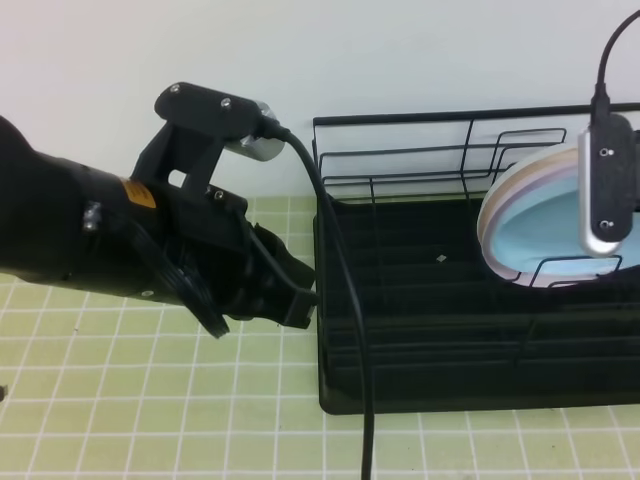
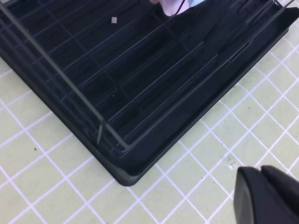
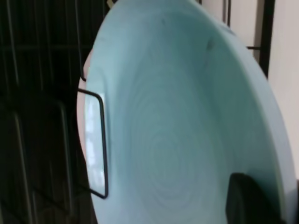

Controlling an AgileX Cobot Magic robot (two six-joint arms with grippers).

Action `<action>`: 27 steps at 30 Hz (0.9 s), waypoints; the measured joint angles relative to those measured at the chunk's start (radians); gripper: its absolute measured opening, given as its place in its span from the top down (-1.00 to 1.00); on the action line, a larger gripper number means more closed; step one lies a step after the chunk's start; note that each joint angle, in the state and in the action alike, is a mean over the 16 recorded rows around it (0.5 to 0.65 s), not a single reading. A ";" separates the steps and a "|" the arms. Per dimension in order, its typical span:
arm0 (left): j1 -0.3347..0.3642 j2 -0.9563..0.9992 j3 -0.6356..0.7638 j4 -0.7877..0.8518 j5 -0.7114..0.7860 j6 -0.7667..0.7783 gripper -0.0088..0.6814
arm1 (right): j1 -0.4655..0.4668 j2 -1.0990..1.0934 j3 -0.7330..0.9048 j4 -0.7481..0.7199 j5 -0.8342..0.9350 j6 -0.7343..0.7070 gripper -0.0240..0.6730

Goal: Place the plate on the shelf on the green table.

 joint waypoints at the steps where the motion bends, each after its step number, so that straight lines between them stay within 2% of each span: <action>1: 0.000 0.000 0.000 0.000 0.000 0.000 0.97 | 0.000 0.005 0.000 0.000 -0.002 0.005 0.68; 10: 0.000 0.000 0.000 0.001 0.001 0.000 0.97 | 0.000 0.035 0.001 -0.007 -0.021 0.068 0.60; 23: 0.000 0.000 0.000 0.001 0.021 -0.002 0.97 | 0.000 0.033 0.001 -0.055 -0.066 0.248 -0.02; 27: 0.000 0.000 0.000 0.001 0.030 -0.003 0.97 | 0.000 0.013 0.001 -0.069 -0.077 0.327 -0.09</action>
